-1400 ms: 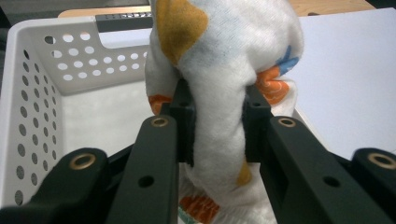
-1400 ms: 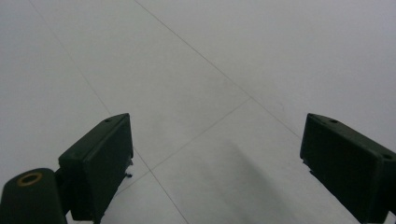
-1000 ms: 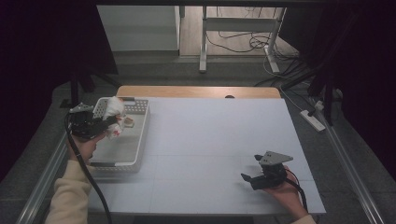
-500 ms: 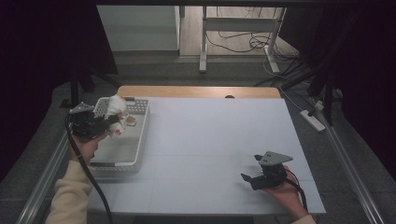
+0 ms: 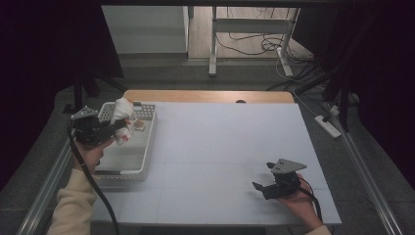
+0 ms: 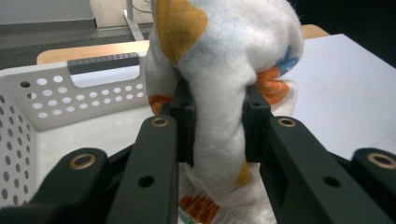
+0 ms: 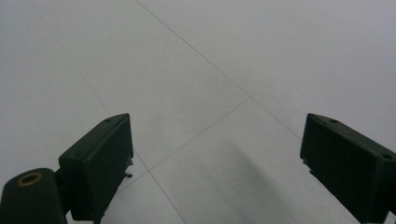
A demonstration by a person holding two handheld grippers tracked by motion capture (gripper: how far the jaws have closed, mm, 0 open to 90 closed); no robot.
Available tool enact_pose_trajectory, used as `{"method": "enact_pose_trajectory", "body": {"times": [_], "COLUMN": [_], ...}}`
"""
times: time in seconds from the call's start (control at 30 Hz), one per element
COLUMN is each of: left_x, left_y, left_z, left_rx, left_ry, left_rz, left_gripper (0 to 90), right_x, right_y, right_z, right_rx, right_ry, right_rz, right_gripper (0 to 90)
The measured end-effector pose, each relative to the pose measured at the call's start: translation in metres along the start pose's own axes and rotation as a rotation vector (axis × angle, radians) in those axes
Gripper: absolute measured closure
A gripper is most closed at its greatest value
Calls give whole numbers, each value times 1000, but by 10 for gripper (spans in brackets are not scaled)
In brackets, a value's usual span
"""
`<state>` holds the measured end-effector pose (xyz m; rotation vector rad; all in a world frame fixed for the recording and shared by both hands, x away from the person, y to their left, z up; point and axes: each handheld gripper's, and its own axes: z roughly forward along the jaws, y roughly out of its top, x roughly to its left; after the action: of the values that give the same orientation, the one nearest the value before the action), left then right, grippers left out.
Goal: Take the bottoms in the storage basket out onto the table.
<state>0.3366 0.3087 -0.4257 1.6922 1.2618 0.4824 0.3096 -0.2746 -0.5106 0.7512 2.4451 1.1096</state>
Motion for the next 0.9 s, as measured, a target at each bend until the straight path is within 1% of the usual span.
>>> {"method": "enact_pose_trajectory", "body": {"times": [0.23,0.63,0.73,0.8,0.9], "left_x": [-4,-15,-17,-18,-20], "left_y": [2,6,7,7,7], "left_z": [-3,-5,-5,-5,-5], "left_rx": [-11,-20,-23,-27,-29], "left_ry": [-16,-44,-53,-69,-68], "left_rz": [6,32,33,28,32], "left_gripper": [731,731,731,731,731], "right_x": [0,0,0,0,1], "right_y": [0,0,0,0,0], "right_z": [0,0,1,1,1], "right_rx": [0,5,5,6,6], "right_ry": [0,-1,-1,-1,-2], "right_rz": [0,-3,-3,-4,-4], "right_gripper": [95,95,95,95,95]}}
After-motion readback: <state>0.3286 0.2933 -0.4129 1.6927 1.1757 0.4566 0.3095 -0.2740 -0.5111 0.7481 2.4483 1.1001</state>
